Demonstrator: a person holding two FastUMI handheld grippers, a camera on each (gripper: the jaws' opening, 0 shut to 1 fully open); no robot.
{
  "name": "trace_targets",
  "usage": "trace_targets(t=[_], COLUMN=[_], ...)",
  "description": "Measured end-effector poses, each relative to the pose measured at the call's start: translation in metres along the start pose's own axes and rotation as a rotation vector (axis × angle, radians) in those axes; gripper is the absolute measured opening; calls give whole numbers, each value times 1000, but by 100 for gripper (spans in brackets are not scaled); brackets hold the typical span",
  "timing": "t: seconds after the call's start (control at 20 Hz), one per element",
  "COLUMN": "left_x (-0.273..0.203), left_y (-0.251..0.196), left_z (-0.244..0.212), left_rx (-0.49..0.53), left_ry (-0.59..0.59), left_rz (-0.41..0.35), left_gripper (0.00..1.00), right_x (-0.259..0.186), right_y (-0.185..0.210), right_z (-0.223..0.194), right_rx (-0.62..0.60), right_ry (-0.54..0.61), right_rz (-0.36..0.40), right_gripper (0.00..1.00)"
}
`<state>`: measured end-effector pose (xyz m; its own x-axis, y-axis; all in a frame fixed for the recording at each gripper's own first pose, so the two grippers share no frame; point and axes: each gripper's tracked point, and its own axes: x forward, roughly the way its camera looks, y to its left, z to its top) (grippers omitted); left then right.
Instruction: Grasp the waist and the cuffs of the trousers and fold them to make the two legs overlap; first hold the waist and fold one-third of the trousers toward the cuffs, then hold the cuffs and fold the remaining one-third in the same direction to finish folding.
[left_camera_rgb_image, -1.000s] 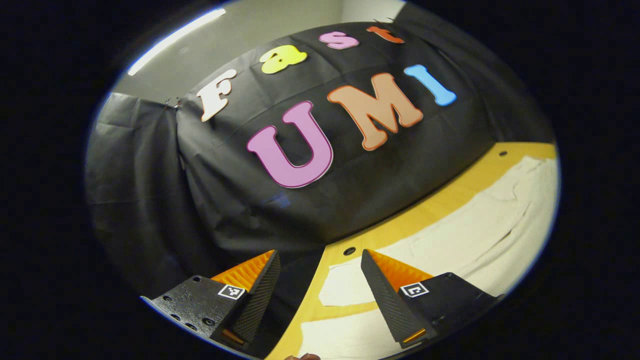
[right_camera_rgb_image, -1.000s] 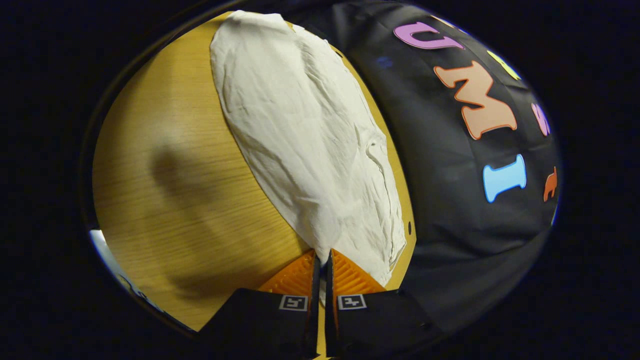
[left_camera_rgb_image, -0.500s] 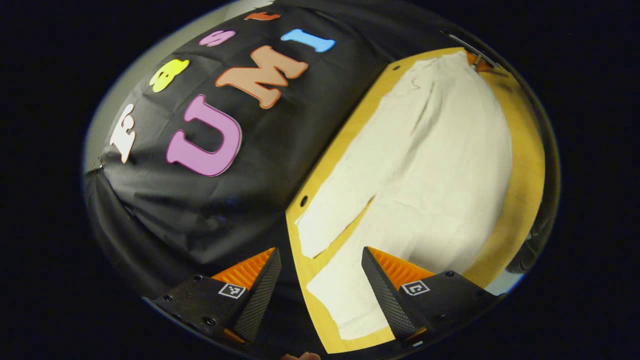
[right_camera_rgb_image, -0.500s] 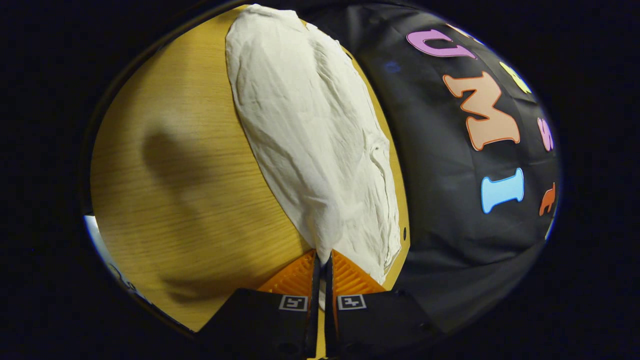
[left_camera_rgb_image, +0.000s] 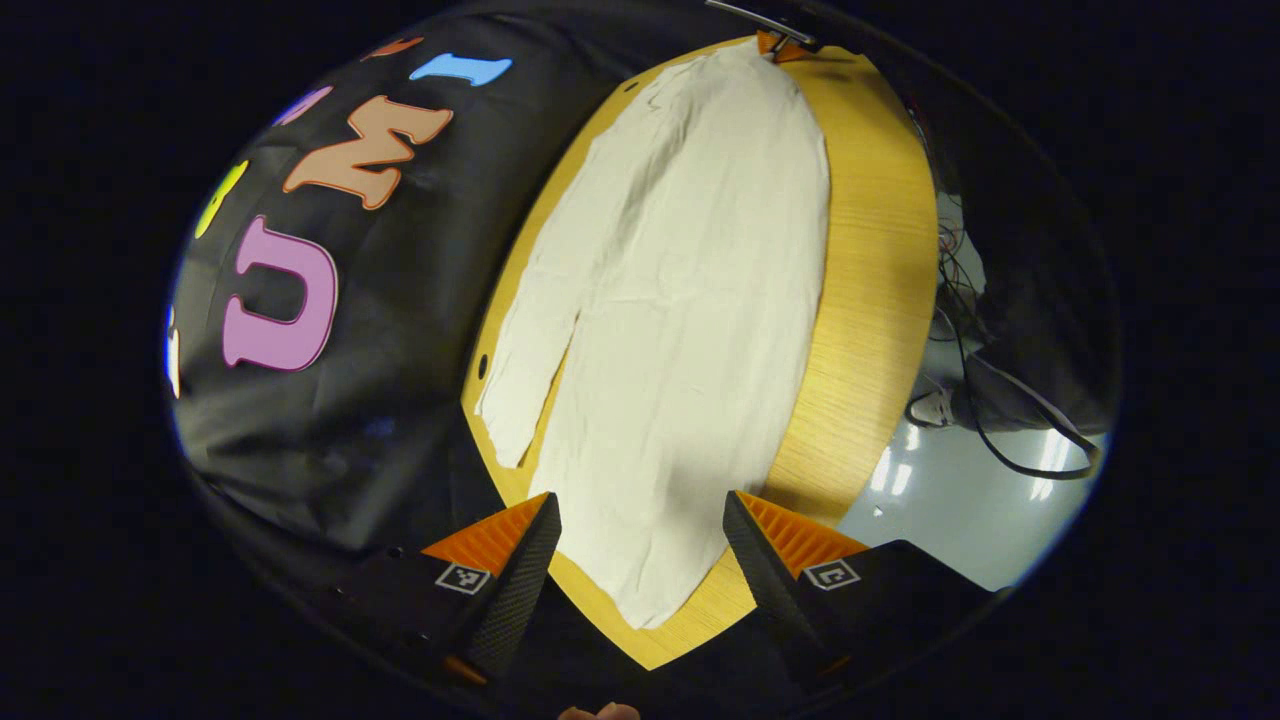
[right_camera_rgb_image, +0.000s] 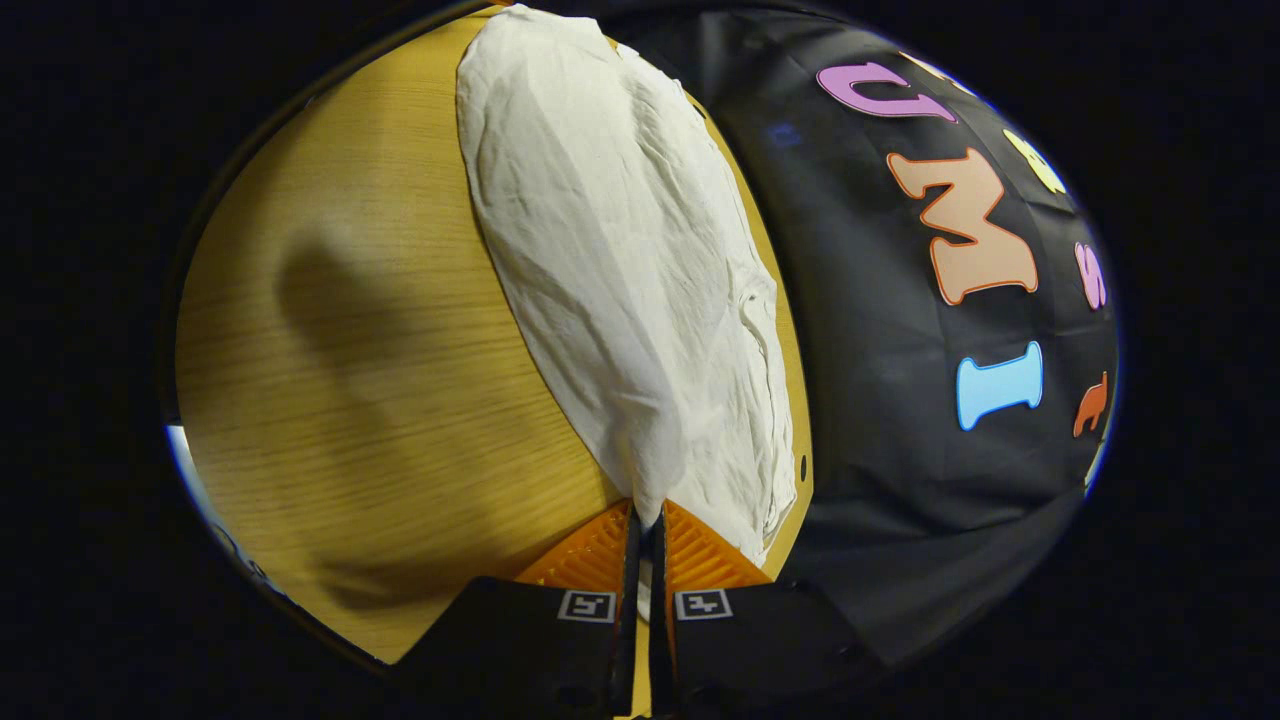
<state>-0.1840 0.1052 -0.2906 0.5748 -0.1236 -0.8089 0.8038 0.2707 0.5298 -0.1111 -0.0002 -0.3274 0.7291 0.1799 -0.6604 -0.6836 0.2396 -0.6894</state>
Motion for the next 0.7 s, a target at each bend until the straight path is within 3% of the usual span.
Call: trace_targets(t=[0.25,0.5,0.65,0.7], left_x=[11,31,42,44], left_y=[-17,-6,-3,-3], left_z=[-6,-3,-1,-3], left_rx=[53,118,130,134], left_ry=[26,39,49,55], left_rz=[-50,-32,-41,-47], left_gripper=[100,87,82,75], right_x=[1,0,0,0], right_y=[0,0,-1,-1], right_z=[-1,1,0,1], right_rx=[0,-2,2,2], right_ry=[3,5,3,3], right_rz=[-6,-31,-41,-42], right_gripper=[7,11,7,7])
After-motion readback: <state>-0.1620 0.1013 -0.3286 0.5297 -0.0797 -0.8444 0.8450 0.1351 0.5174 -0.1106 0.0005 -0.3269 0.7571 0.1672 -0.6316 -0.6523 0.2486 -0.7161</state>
